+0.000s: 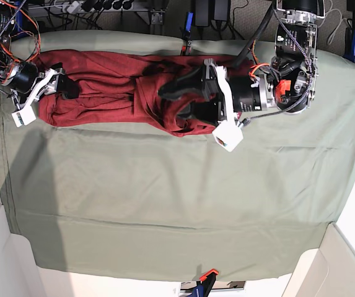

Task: Fold the T-shirt properly
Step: 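Carry the held shirt end with the left gripper toward the right gripper, then lay the shirt end onto the strip and press it flat with the left gripper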

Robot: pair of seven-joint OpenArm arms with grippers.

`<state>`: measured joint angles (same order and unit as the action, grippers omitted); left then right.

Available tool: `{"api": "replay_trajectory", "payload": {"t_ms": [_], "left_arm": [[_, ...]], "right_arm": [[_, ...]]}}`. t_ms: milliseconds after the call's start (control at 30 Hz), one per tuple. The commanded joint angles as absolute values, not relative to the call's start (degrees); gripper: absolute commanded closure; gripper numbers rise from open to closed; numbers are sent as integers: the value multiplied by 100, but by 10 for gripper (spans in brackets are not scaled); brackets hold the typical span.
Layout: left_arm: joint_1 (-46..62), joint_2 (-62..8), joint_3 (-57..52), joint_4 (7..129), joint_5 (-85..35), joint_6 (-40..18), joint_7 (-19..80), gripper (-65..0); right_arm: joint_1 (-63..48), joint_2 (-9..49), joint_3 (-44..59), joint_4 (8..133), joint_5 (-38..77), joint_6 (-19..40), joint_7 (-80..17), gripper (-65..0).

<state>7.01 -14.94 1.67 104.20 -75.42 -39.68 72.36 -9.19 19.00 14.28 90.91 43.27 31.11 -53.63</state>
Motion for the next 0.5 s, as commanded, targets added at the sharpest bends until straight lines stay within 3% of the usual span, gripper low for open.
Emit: {"api": "replay_trajectory", "payload": {"t_ms": [0, 300, 467], "left_arm": [[668, -1509, 220, 10530, -7830, -4000, 7194, -395], [762, -1350, 1380, 10534, -7940, -4000, 7131, -395], [735, -784, 1540, 10532, -6936, -4000, 6464, -395]], "right_arm": [[-906, 1876, 1415, 9139, 4285, 3151, -5472, -390], [-906, 1730, 1417, 9139, 4195, 3148, -5400, -390], [-908, 1730, 1417, 9139, 4069, 3148, -5402, -390]]}}
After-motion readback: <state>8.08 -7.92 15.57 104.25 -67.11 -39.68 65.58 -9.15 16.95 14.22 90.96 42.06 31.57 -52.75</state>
